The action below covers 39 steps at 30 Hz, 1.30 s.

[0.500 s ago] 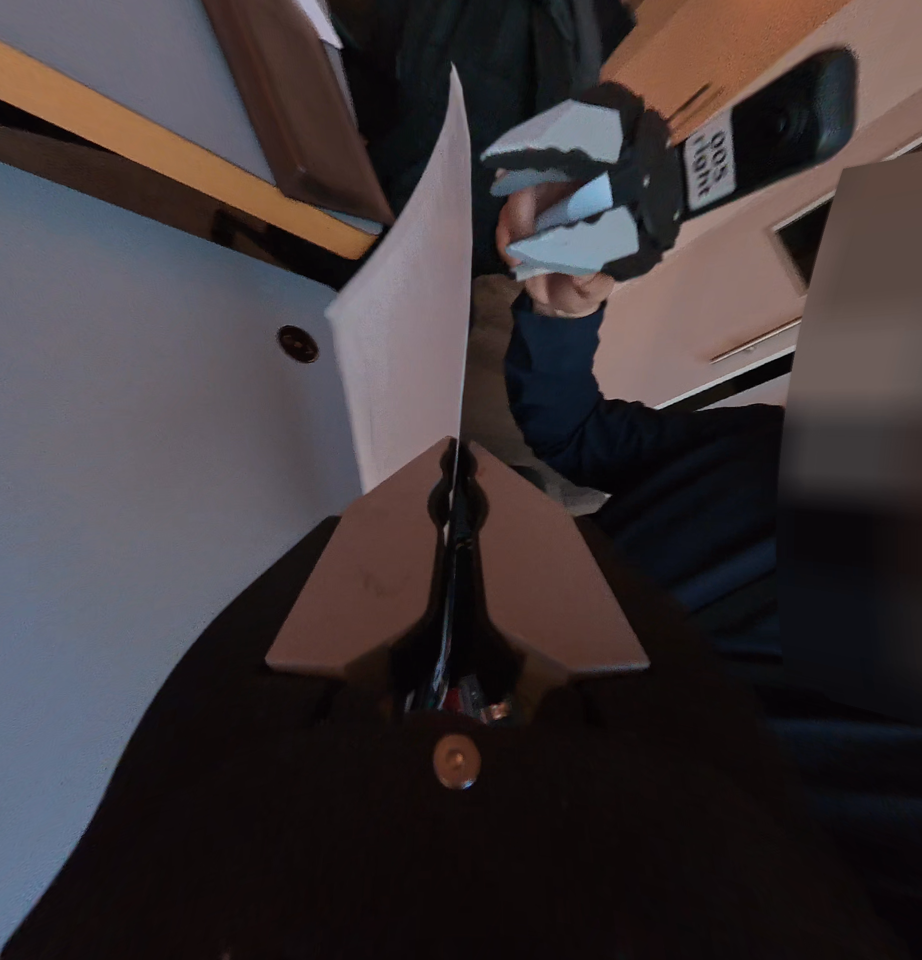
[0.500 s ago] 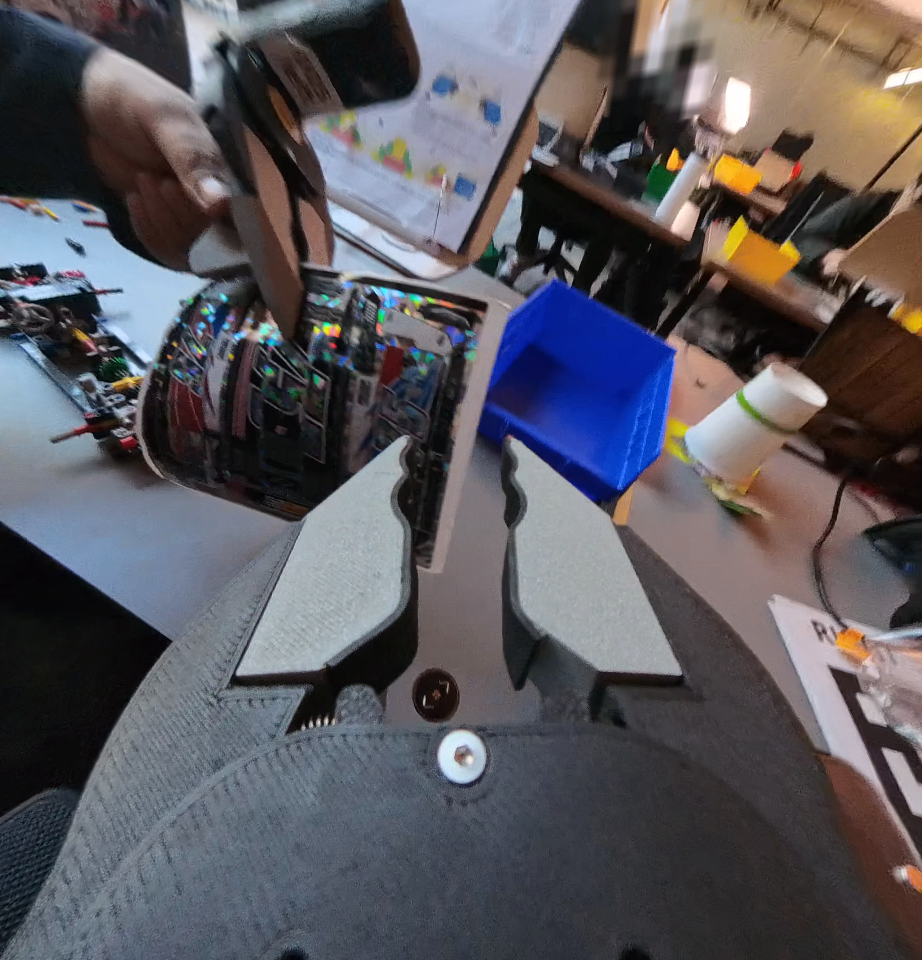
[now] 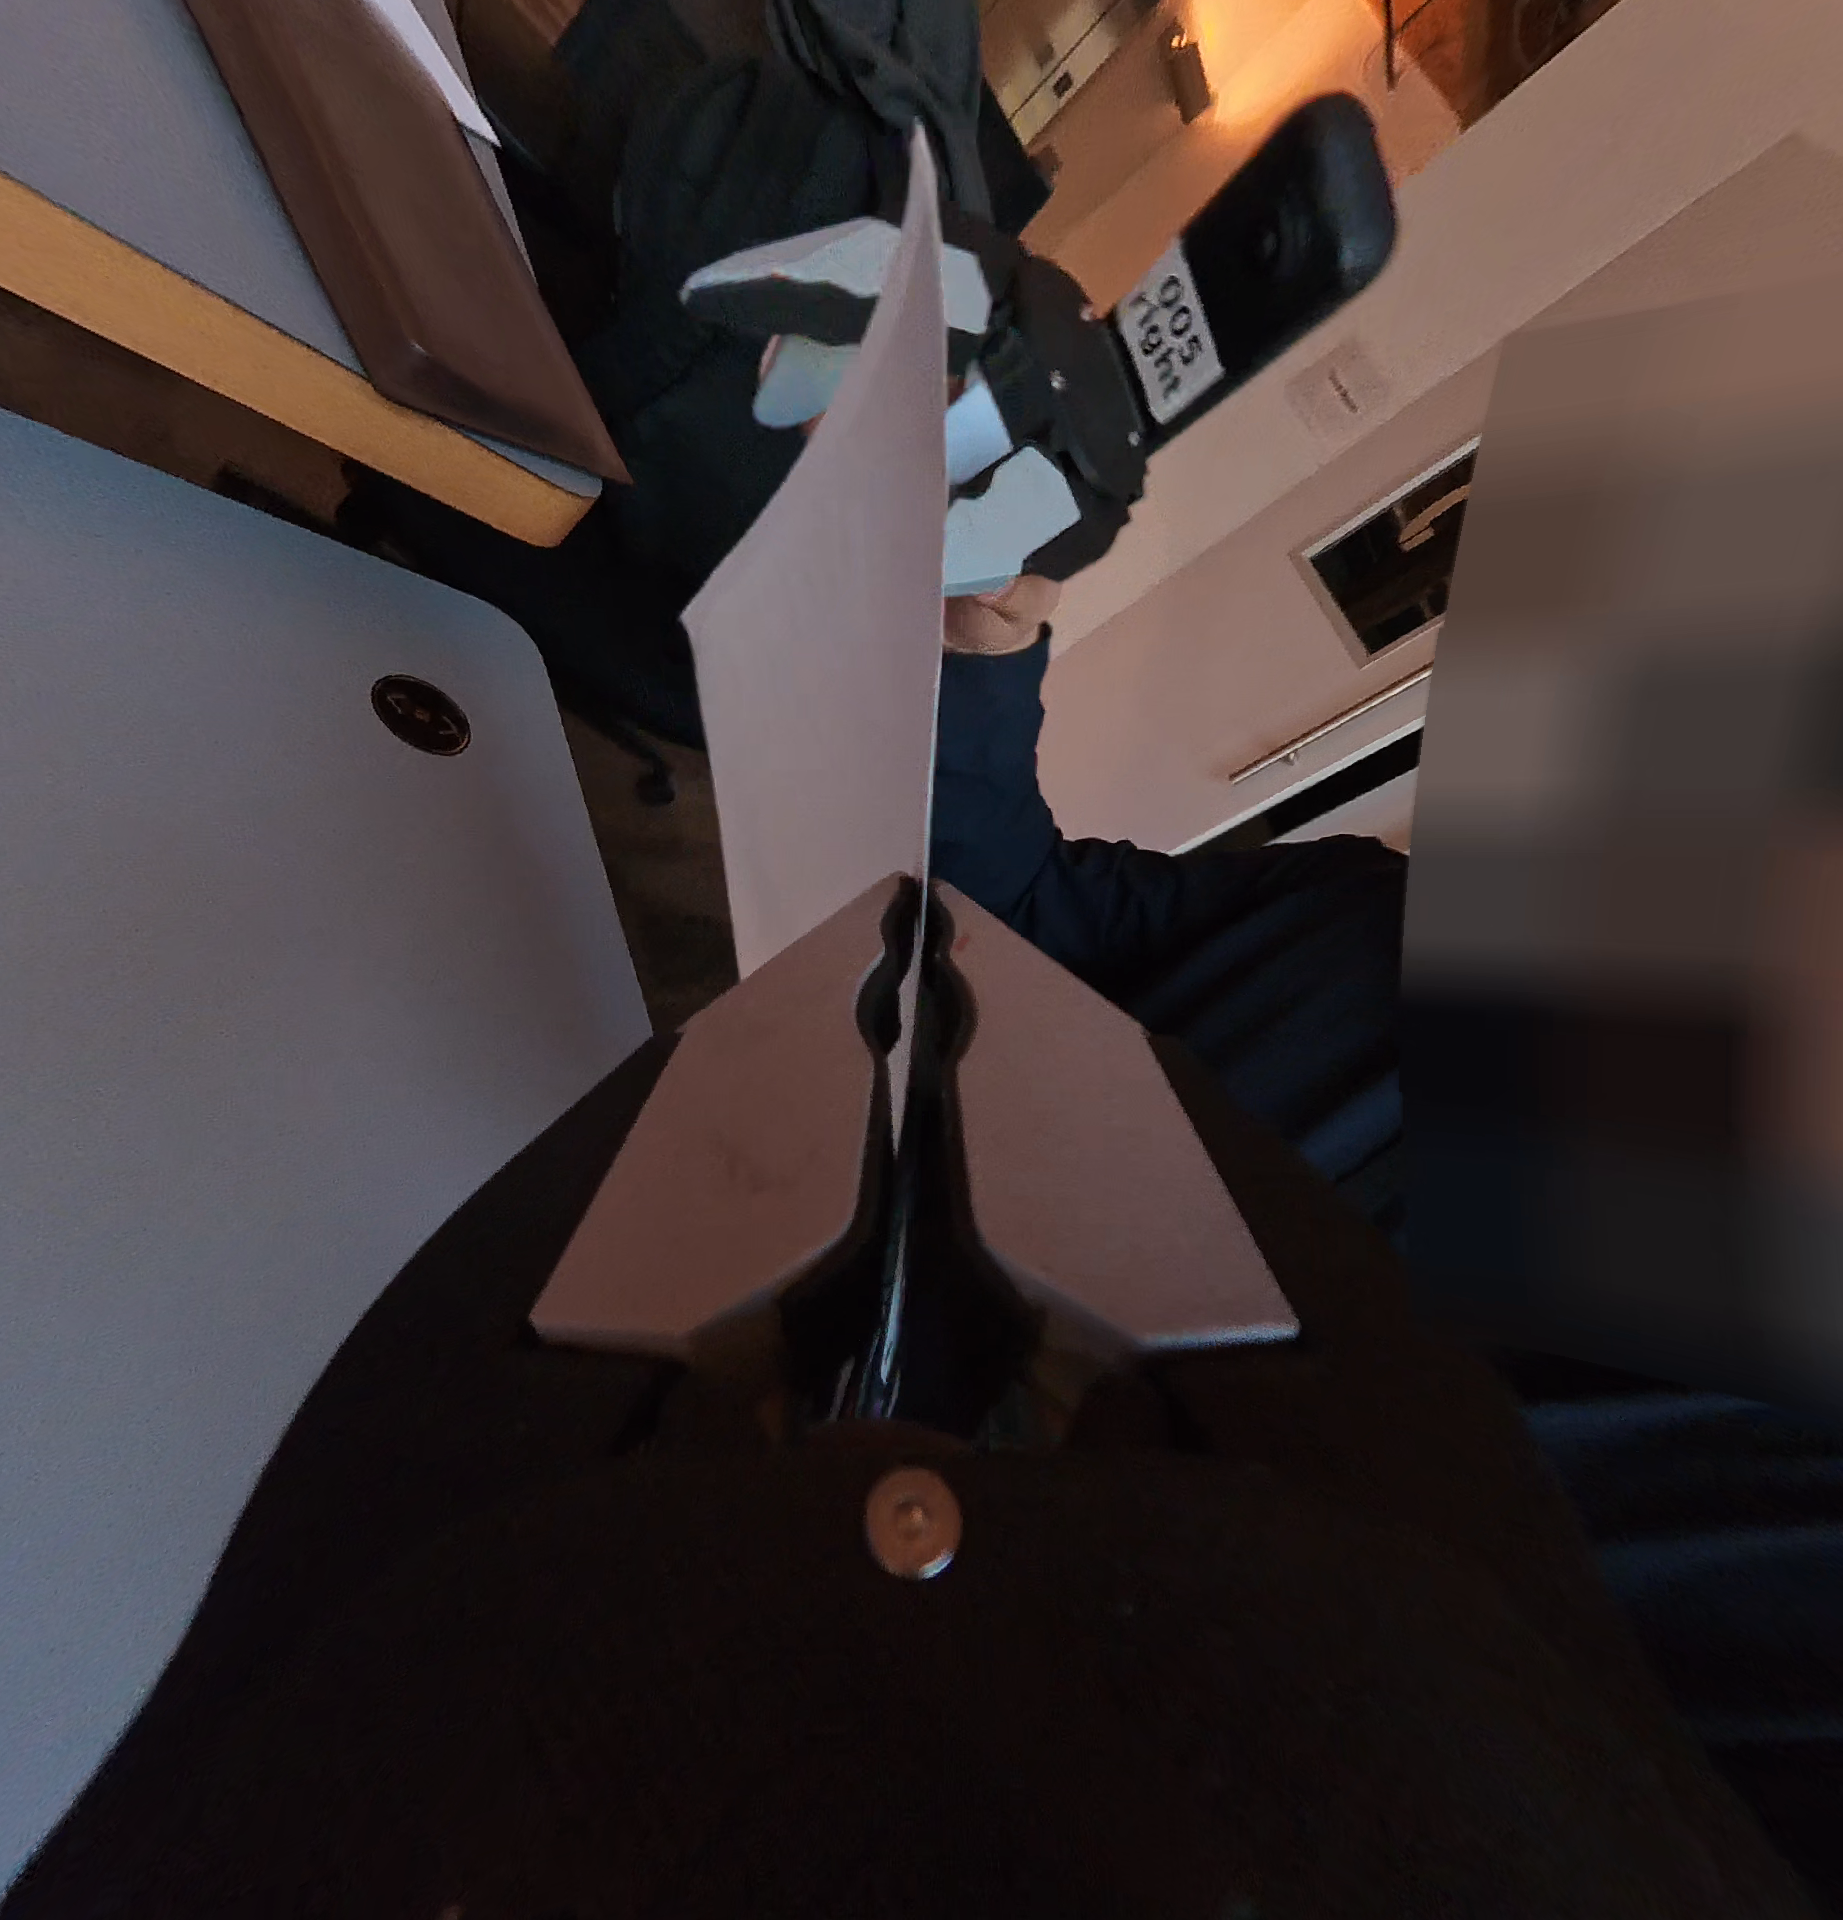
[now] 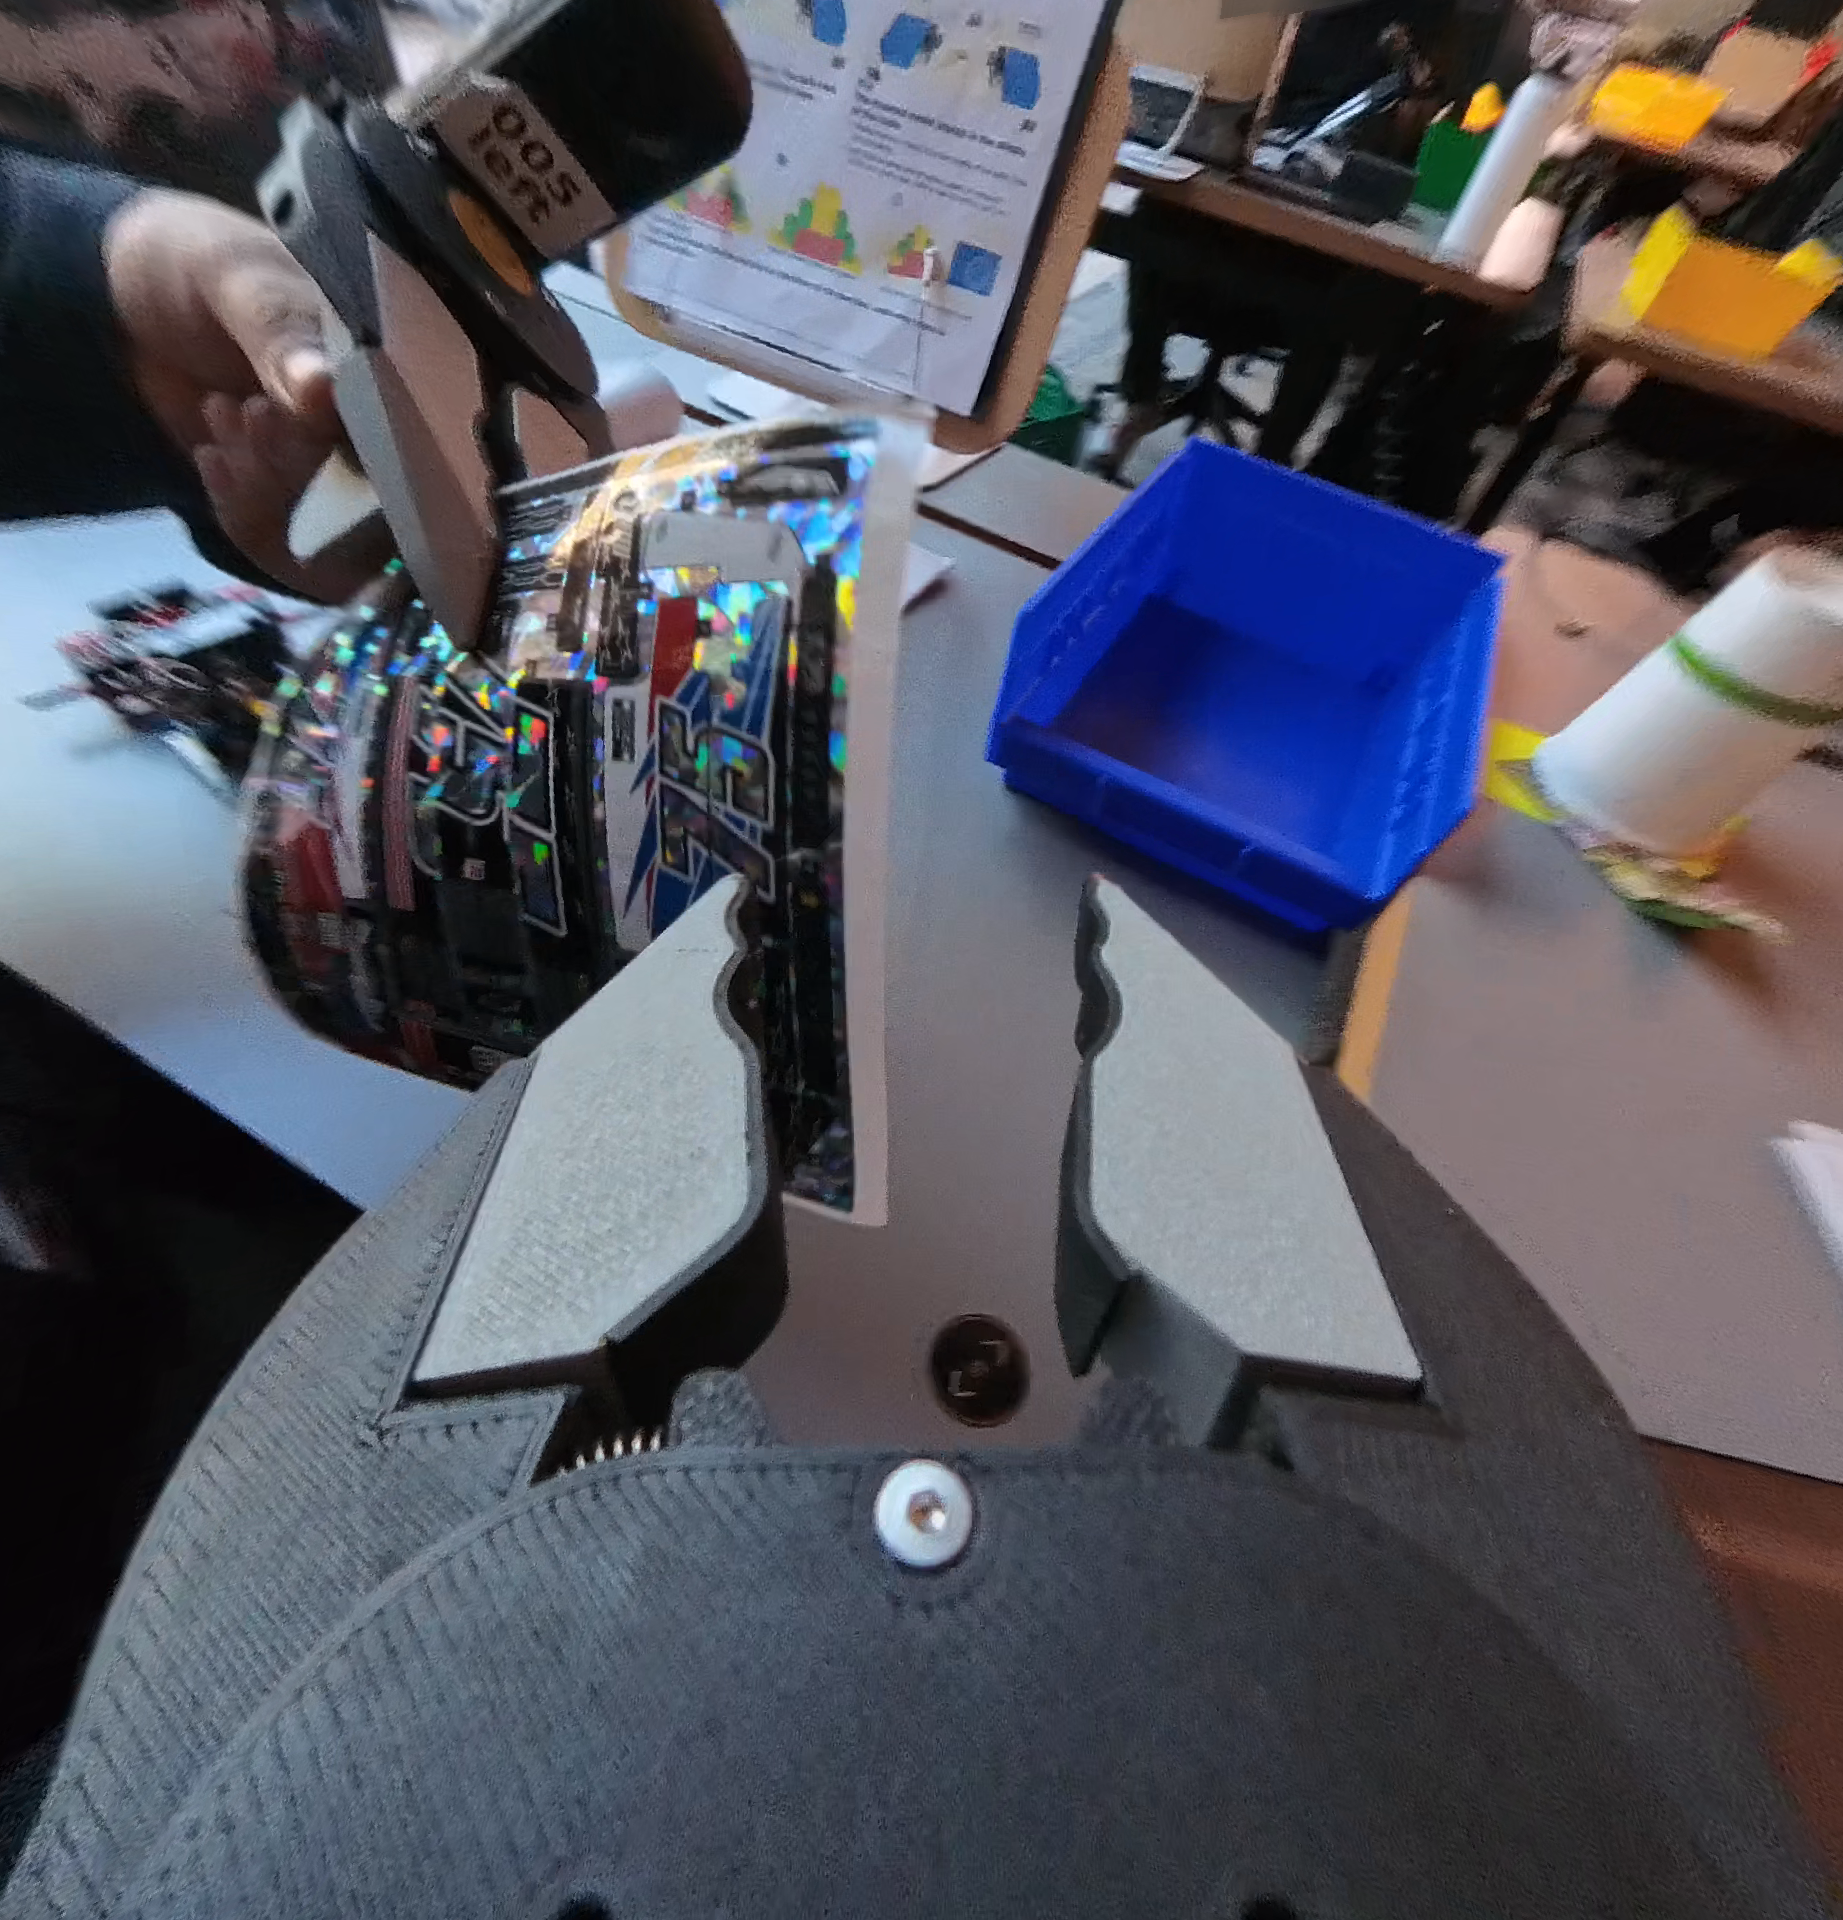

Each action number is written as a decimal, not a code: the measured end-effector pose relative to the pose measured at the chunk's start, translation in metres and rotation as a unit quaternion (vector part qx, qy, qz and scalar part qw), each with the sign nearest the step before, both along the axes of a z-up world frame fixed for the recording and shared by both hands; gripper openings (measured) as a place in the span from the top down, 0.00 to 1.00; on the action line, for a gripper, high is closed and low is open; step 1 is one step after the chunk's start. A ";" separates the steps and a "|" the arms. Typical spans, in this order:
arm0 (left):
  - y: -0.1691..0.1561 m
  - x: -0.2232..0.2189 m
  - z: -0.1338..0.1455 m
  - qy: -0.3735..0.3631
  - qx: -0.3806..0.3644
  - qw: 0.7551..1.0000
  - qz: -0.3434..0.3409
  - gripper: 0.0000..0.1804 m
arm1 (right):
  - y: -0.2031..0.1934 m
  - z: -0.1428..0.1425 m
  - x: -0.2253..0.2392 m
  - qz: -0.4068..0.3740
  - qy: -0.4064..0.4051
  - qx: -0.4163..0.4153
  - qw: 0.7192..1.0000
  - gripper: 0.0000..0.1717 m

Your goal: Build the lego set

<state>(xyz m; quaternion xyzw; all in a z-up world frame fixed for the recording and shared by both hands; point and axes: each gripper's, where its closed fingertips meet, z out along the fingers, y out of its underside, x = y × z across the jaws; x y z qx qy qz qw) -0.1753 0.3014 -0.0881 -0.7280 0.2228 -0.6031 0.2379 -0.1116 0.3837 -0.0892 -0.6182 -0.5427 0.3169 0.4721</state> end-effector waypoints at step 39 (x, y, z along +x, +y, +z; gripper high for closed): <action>-0.023 -0.045 -0.014 -0.005 0.088 0.984 0.153 1.00 | -0.025 -0.018 -0.087 0.164 0.046 -0.153 0.974 0.65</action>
